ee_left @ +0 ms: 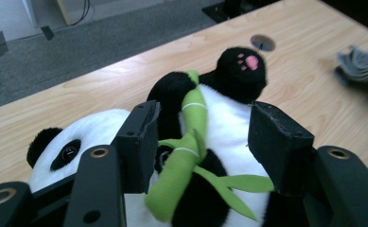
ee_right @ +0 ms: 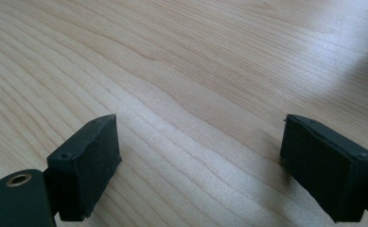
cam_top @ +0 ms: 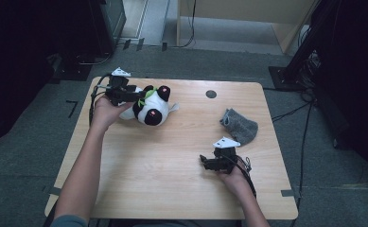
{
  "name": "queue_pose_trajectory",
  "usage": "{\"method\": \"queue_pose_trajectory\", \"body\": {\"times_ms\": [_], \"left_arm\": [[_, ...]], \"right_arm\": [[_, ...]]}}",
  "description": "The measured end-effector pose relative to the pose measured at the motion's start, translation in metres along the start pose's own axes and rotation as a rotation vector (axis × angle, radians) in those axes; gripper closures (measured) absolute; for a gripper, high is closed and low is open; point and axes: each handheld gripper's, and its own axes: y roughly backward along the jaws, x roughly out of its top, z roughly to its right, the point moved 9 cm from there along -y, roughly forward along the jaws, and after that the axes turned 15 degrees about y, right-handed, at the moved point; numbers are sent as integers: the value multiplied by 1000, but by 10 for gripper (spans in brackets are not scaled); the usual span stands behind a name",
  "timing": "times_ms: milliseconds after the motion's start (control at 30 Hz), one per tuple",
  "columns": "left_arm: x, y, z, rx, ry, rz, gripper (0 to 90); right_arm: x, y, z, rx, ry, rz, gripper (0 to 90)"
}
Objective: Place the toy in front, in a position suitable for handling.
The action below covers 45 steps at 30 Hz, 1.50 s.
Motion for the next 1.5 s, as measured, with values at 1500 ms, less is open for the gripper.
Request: {"method": "queue_pose_trajectory", "body": {"times_ms": [1500], "left_arm": [[-34, 0, 38, -119, 125, -16, 692]], "right_arm": [[3, 0, 3, 29, 10, -44, 166]]}}
